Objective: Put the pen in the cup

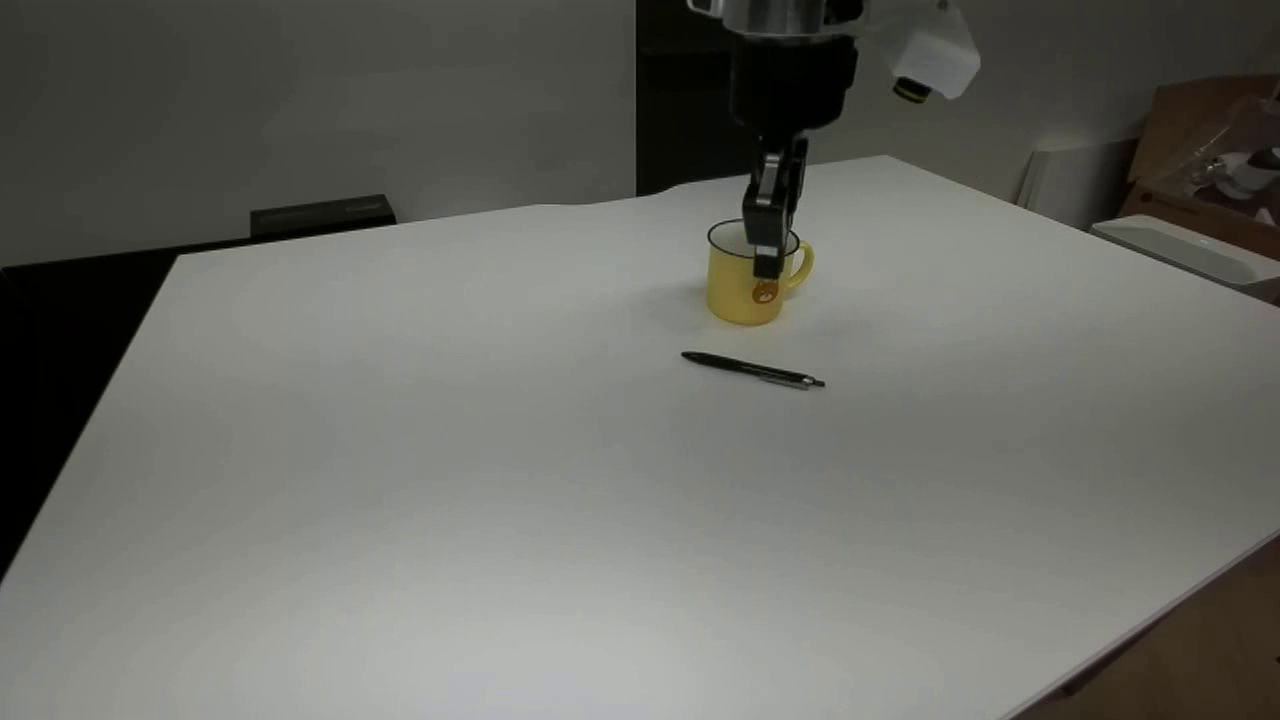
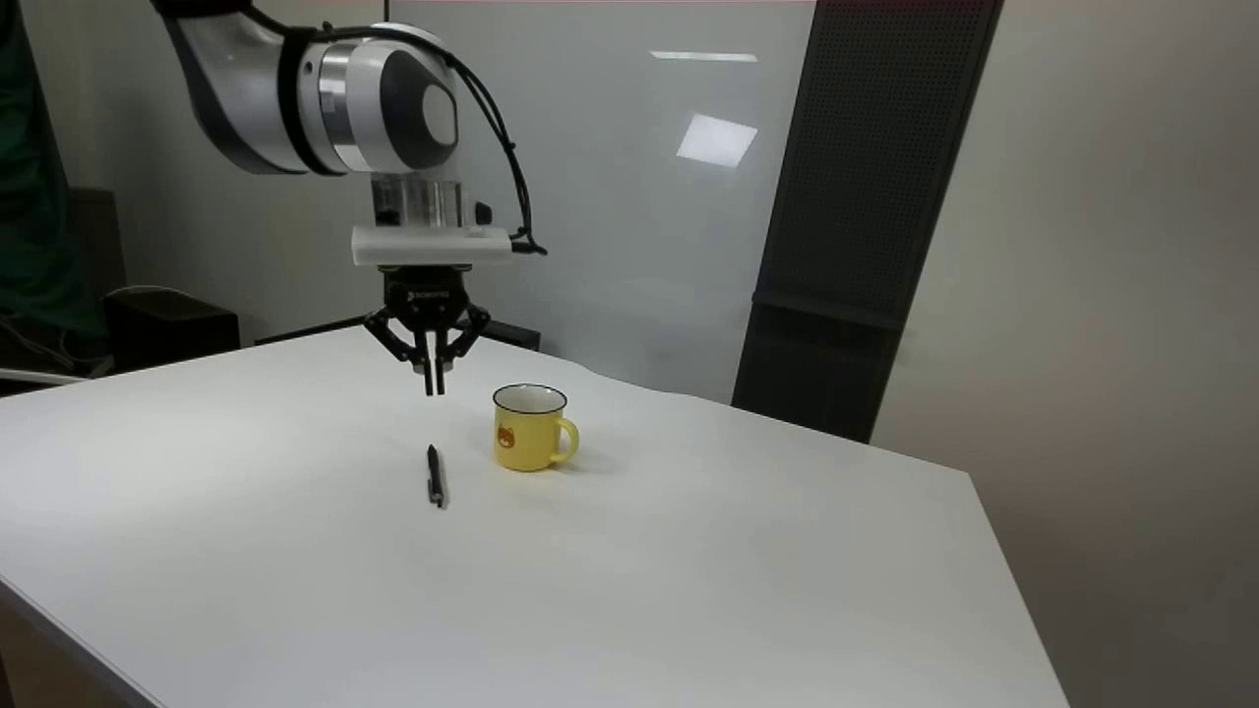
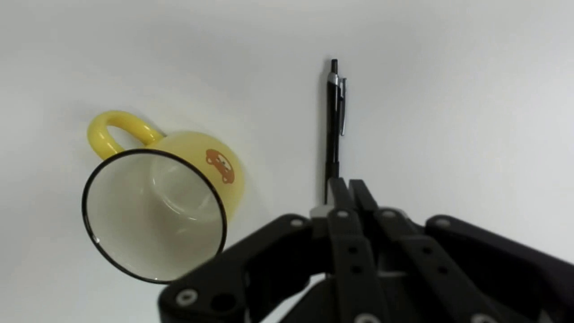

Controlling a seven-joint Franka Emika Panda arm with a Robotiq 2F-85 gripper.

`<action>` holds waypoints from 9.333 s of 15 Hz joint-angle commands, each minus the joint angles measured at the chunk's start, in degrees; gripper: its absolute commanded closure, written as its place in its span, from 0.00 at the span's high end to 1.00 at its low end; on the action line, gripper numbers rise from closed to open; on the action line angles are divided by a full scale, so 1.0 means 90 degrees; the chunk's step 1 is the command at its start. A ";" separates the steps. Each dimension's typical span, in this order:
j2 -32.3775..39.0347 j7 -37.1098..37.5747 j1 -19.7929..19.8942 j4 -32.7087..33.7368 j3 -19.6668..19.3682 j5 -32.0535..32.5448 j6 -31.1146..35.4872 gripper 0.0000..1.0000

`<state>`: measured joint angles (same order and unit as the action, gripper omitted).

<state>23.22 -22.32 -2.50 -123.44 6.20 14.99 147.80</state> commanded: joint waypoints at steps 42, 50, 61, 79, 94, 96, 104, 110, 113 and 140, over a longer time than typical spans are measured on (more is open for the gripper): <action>0.1610 0.0002 0.0389 0.0045 0.0064 -0.0306 0.2186 0.00; 0.0332 0.0591 -0.0249 -0.0127 -0.0508 -0.0050 0.0916 0.03; -0.0959 0.1313 -0.0282 0.1323 -0.0482 -0.0136 -0.3611 0.03; 0.1612 0.1469 0.0001 0.4434 -0.0389 -0.1152 -0.5298 0.47; -0.0510 0.1830 -0.0327 0.0719 -0.0206 -0.1180 -0.1398 1.00; -0.1102 0.2312 -0.0284 -0.0004 -0.0392 -0.1160 -0.1278 1.00; -0.2255 0.2238 0.0214 -0.1557 -0.0670 -0.1979 -0.1322 1.00; -0.2125 0.3117 0.0127 -0.1786 -0.0582 -0.2122 -0.0024 1.00; -0.1580 0.4299 -0.0004 -0.1705 -0.0618 -0.1919 0.0912 1.00; 0.0142 0.5137 -0.0196 -0.1233 -0.1126 -0.2330 0.1095 1.00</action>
<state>21.31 21.34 -3.35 -136.89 -3.99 -3.95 157.11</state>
